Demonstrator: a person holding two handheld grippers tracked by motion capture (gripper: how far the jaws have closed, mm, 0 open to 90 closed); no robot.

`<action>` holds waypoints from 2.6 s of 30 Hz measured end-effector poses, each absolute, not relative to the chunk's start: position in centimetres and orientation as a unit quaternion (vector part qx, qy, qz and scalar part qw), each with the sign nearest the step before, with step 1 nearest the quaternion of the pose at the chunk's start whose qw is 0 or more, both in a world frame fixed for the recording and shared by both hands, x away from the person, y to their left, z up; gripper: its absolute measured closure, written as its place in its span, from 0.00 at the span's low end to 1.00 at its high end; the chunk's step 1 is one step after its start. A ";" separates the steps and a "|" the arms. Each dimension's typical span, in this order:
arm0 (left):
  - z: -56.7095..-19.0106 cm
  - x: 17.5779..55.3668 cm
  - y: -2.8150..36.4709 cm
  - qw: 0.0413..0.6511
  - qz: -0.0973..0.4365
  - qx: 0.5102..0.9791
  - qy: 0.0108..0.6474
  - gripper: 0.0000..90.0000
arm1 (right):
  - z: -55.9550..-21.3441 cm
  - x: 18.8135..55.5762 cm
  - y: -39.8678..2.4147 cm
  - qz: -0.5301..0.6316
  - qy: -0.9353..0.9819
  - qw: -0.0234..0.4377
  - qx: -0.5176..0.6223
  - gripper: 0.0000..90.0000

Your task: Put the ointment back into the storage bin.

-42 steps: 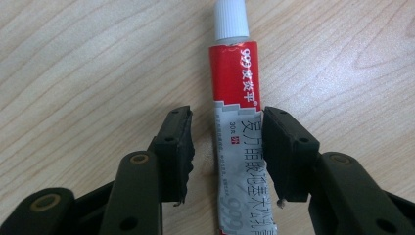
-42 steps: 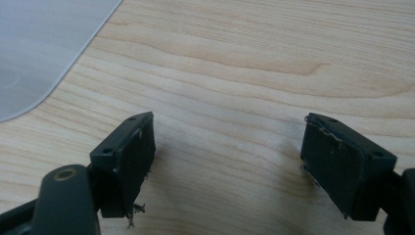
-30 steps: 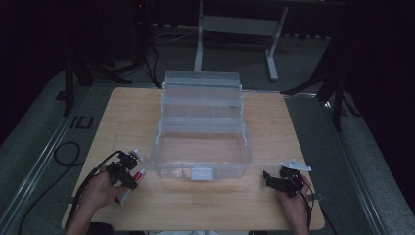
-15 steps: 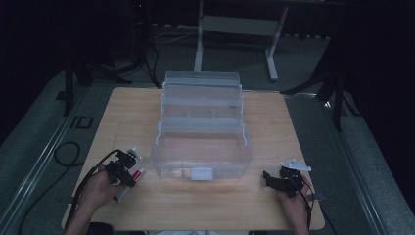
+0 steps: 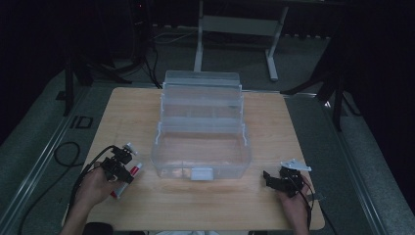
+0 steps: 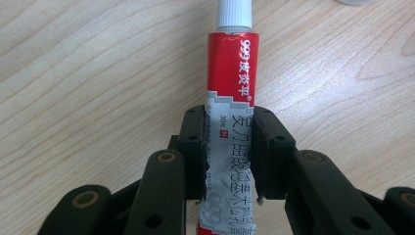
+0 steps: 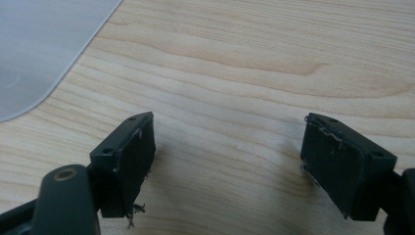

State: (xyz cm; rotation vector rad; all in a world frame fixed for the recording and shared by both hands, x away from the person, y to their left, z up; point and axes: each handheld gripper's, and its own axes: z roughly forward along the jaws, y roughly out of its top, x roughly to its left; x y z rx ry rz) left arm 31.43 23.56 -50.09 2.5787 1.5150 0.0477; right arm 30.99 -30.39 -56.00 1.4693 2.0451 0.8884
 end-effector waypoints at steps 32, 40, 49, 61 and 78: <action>-44.8 32.0 23.7 0.107 0.054 0.875 0.470 0.78 | -56.0 31.0 -30.4 0.324 0.745 0.233 0.535 0.22; -44.1 32.0 23.4 0.118 0.059 0.876 0.464 0.78 | -56.0 31.0 -30.4 0.323 0.745 0.233 0.535 0.22; -43.2 32.1 23.3 0.127 0.063 0.876 0.461 0.78 | -56.0 31.0 -30.4 0.323 0.745 0.233 0.535 0.22; -41.6 32.6 22.7 0.139 0.068 0.874 0.461 0.77 | -56.0 31.0 -30.4 0.324 0.744 0.233 0.535 0.22; -40.0 33.4 20.9 0.157 0.075 0.886 0.430 0.77 | -56.0 31.0 -30.4 0.323 0.745 0.234 0.534 0.22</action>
